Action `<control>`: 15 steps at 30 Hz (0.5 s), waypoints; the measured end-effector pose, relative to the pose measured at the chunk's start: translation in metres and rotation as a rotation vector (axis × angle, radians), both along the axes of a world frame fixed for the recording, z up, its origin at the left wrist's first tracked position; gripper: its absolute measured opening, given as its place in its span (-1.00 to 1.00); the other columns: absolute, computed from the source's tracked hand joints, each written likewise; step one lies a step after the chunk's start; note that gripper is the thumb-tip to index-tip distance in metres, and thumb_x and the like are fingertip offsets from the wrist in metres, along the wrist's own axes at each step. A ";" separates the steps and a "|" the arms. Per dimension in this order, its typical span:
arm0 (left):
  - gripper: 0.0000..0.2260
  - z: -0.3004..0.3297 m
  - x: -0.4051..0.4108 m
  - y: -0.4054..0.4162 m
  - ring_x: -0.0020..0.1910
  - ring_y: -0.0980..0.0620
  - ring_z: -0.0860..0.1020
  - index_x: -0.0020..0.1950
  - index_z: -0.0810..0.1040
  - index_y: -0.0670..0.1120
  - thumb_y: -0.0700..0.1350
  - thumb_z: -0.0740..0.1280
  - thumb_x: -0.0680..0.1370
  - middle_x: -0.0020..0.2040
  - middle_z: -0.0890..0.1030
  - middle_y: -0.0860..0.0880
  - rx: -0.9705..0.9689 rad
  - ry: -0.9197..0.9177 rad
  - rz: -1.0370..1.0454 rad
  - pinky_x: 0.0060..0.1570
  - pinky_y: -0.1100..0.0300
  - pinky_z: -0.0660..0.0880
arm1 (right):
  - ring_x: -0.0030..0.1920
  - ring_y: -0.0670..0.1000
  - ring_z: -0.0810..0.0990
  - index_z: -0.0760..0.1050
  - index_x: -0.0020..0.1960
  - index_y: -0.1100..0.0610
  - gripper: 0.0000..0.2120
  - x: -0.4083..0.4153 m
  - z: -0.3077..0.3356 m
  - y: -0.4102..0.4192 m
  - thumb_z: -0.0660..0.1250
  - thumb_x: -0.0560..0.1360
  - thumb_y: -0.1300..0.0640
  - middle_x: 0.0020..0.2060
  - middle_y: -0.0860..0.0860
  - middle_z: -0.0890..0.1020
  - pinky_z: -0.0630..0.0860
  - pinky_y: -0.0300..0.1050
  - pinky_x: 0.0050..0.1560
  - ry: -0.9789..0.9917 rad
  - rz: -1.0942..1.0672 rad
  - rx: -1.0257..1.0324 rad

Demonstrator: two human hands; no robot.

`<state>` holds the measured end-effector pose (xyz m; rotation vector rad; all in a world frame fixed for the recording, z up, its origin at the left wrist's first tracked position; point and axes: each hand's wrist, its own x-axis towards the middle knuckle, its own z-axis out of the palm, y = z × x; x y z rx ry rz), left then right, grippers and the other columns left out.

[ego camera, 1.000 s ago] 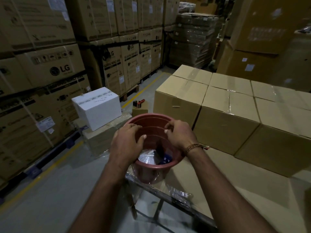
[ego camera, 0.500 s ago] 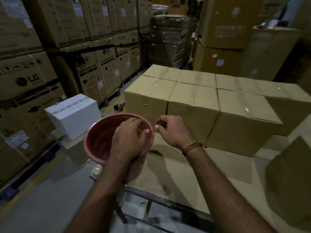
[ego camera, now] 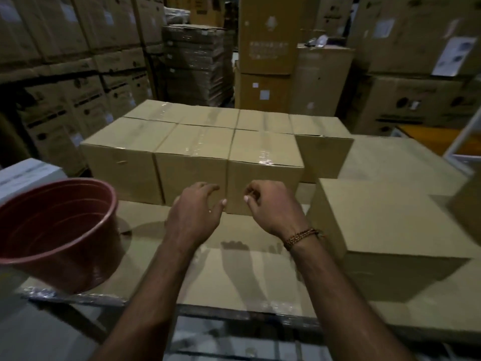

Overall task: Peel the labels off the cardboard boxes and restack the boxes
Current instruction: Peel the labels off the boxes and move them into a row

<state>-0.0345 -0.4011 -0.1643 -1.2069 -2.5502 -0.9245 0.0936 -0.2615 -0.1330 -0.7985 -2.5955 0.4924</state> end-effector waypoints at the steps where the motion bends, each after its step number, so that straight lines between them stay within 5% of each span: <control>1: -0.62 -0.002 0.013 0.012 0.32 -0.05 0.55 0.40 0.61 -0.02 0.09 0.40 0.62 0.34 0.62 -0.01 -0.003 -0.001 -0.012 0.28 -0.04 0.52 | -0.01 0.04 0.68 0.66 0.09 0.01 -0.86 0.017 -0.001 0.010 0.37 0.62 0.00 -0.04 -0.05 0.73 0.66 0.02 0.01 -0.003 -0.035 0.037; 6: -0.63 -0.014 0.067 0.062 0.34 -0.06 0.55 0.39 0.62 -0.01 0.09 0.39 0.62 0.35 0.62 0.00 -0.012 -0.051 -0.073 0.31 -0.06 0.50 | 0.21 0.09 0.52 0.57 0.30 0.02 -0.68 0.089 -0.014 0.059 0.31 0.65 -0.14 0.19 0.05 0.62 0.53 0.10 0.25 -0.126 -0.294 0.181; 15: -0.69 -0.034 0.113 0.121 0.34 -0.03 0.53 0.42 0.59 0.05 -0.08 0.28 0.69 0.38 0.60 0.03 -0.087 -0.122 -0.138 0.31 -0.05 0.51 | 0.51 0.38 0.29 0.25 0.58 0.03 -0.16 0.112 -0.045 0.113 0.30 0.50 -0.46 0.52 0.27 0.34 0.30 0.36 0.45 -0.406 -0.585 0.114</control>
